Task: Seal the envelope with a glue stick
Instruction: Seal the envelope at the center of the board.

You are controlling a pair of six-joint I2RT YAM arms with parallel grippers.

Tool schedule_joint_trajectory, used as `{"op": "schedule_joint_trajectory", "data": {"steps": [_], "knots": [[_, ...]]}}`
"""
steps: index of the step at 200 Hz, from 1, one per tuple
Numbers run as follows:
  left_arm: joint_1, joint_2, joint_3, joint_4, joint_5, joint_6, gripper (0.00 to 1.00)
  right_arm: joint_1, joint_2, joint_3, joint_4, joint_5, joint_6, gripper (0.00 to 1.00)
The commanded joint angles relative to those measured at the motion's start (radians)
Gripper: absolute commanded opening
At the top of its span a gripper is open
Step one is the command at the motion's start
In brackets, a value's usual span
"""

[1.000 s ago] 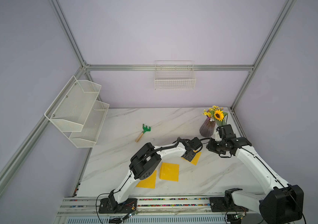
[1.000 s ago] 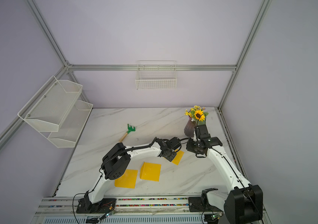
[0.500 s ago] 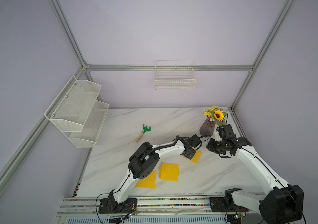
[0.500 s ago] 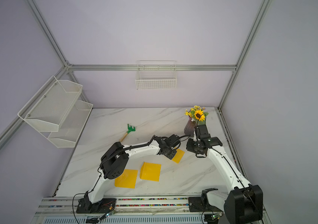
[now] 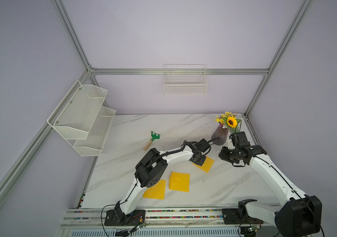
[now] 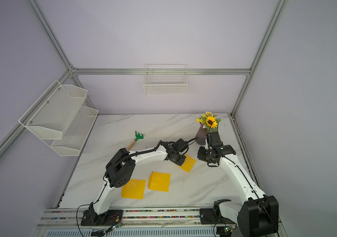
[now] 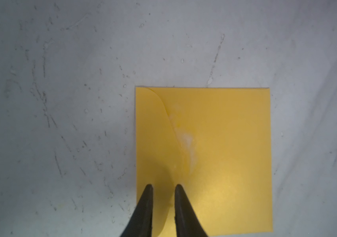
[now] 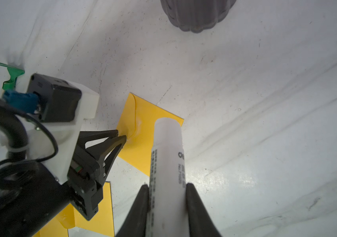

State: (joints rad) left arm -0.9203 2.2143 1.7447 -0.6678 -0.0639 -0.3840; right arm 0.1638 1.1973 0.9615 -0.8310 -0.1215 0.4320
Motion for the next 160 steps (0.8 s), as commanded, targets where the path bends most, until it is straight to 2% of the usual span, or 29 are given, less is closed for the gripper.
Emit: {"op": "schedule_joint_trajectory", "data": {"steps": [1, 23, 58, 160], "knots": [[0.02, 0.019, 0.006, 0.027, 0.064, -0.042, 0.22, 0.004, 0.003, 0.0, 0.0, -0.003, -0.01, 0.0], [0.028, 0.038, 0.008, 0.023, 0.088, -0.047, 0.22, 0.005, 0.003, -0.006, 0.005, -0.009, -0.009, 0.0], [0.025, 0.043, 0.008, 0.01, 0.064, -0.032, 0.23, 0.005, 0.001, -0.006, 0.005, -0.008, -0.012, 0.0], [-0.018, 0.123, 0.102, -0.125, -0.091, 0.011, 0.29, 0.005, 0.017, 0.001, 0.004, -0.012, -0.014, 0.0]]}}
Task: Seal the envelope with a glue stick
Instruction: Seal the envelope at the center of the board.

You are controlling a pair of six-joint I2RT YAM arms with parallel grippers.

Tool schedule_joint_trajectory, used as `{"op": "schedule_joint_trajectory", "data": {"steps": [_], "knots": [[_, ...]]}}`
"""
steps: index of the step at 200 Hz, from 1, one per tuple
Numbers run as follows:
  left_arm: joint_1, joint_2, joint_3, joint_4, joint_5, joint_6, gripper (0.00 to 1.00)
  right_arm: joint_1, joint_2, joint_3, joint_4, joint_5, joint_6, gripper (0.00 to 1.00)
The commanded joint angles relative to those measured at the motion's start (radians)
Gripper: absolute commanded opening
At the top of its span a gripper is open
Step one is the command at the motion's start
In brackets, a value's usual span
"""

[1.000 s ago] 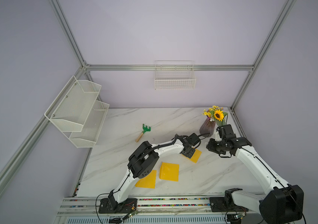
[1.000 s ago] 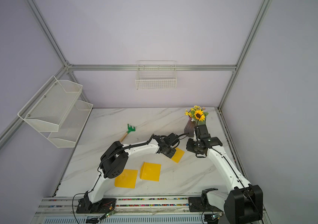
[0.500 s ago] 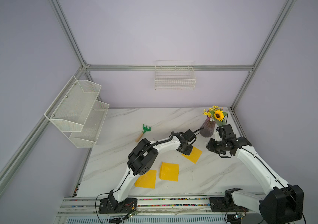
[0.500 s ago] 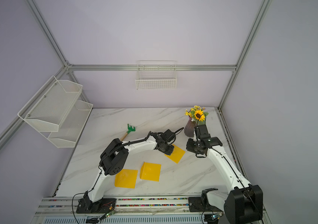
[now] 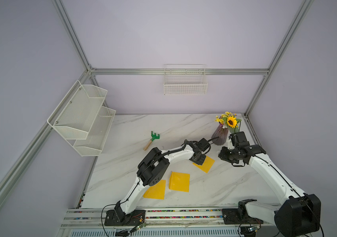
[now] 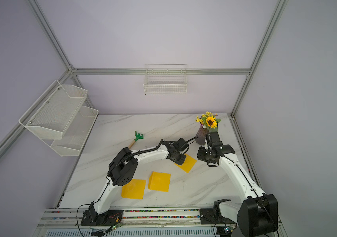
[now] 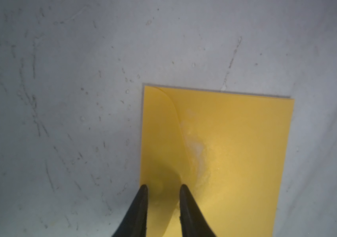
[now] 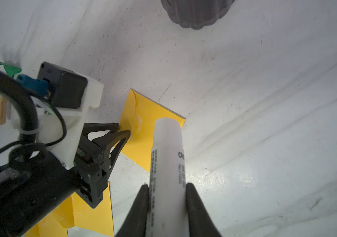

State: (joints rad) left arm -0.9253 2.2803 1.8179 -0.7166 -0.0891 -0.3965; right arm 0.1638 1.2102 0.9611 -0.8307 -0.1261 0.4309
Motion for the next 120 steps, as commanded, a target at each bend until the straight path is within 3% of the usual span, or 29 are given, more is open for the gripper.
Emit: {"op": "schedule_joint_trajectory", "data": {"steps": [1, 72, 120], "knots": [[-0.013, 0.059, 0.029, -0.079, -0.067, 0.024, 0.29, 0.005, 0.004, 0.0, 0.004, -0.008, -0.013, 0.0], [-0.03, 0.13, 0.087, -0.2, -0.138, 0.001, 0.29, 0.005, 0.003, 0.006, 0.004, -0.01, -0.016, 0.0], [-0.029, -0.007, 0.0, -0.053, -0.059, -0.003, 0.32, 0.006, -0.003, 0.006, 0.001, -0.015, -0.017, 0.0]]}}
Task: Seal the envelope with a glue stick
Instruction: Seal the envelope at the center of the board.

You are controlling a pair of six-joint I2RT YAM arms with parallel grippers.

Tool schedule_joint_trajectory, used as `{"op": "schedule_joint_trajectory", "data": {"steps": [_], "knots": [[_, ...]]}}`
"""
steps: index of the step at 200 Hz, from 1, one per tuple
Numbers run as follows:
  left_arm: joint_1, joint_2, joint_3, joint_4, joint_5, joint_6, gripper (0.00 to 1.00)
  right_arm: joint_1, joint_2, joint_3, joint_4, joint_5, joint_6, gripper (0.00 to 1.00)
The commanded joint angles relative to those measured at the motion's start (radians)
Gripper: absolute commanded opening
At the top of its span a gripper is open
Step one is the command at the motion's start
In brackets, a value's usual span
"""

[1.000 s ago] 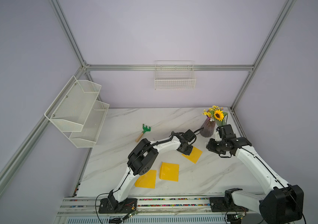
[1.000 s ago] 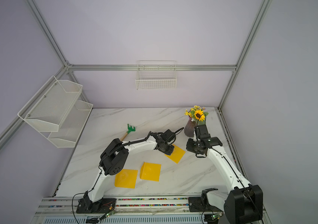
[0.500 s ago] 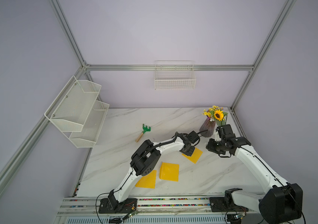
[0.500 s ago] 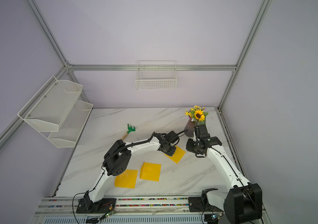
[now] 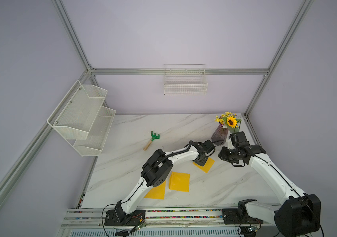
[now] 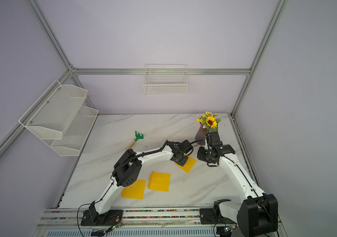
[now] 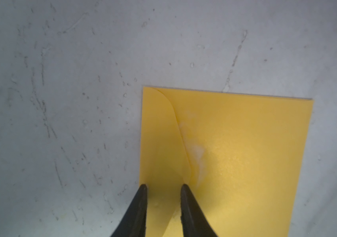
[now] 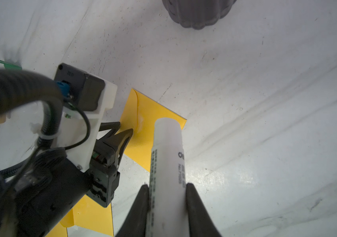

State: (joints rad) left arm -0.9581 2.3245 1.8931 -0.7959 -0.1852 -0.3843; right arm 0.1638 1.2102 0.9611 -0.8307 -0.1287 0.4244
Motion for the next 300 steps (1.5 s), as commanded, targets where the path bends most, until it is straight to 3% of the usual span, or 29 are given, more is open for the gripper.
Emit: {"op": "schedule_joint_trajectory", "data": {"steps": [1, 86, 116, 225, 300], "knots": [[0.004, -0.055, -0.077, 0.029, 0.038, -0.016, 0.32, 0.006, -0.003, 0.005, 0.003, -0.013, -0.009, 0.0], [0.019, -0.097, -0.042, 0.056, 0.102, -0.013, 0.36, 0.006, -0.013, -0.001, 0.005, -0.011, -0.007, 0.0], [0.02, -0.097, -0.043, 0.061, 0.078, -0.018, 0.33, 0.006, -0.007, 0.004, -0.001, -0.012, -0.006, 0.0], [0.024, -0.112, -0.039, 0.072, 0.025, -0.019, 0.45, 0.005, -0.007, 0.005, -0.008, -0.003, -0.005, 0.0], [0.023, -0.115, -0.042, 0.109, 0.088, -0.008, 0.3, 0.006, 0.003, 0.01, -0.01, -0.005, -0.009, 0.0]]}}
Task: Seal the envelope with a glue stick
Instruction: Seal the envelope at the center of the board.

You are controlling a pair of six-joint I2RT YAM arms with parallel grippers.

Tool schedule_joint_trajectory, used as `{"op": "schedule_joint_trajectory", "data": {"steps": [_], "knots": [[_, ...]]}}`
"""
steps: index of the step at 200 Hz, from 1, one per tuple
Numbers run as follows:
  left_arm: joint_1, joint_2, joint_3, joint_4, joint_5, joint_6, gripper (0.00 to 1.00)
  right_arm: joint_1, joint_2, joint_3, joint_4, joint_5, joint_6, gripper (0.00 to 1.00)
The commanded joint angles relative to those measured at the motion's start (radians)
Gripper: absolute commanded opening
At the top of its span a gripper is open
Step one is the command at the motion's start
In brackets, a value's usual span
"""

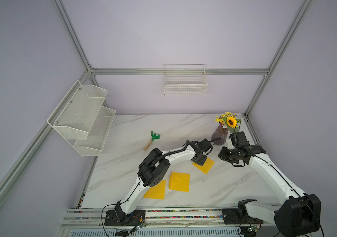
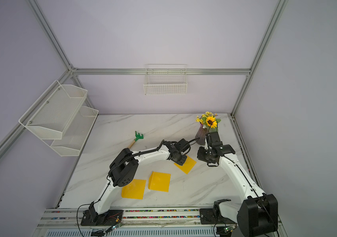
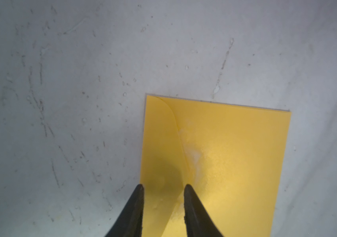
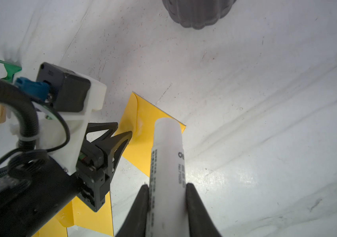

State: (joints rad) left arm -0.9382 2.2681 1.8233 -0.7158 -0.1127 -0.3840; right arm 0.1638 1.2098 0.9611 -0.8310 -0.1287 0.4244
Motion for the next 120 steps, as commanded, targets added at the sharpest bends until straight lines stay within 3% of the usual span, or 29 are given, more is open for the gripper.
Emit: {"op": "schedule_joint_trajectory", "data": {"steps": [1, 45, 120], "knots": [[0.004, -0.057, 0.027, 0.029, 0.017, -0.009, 0.29, 0.005, 0.004, 0.01, -0.01, -0.005, -0.01, 0.0], [0.012, -0.021, 0.034, 0.008, 0.024, -0.008, 0.22, 0.005, 0.005, 0.009, -0.006, -0.003, -0.011, 0.0], [0.012, 0.041, 0.027, -0.023, 0.047, -0.007, 0.23, 0.005, 0.003, 0.011, -0.008, 0.0, -0.01, 0.0]]}}
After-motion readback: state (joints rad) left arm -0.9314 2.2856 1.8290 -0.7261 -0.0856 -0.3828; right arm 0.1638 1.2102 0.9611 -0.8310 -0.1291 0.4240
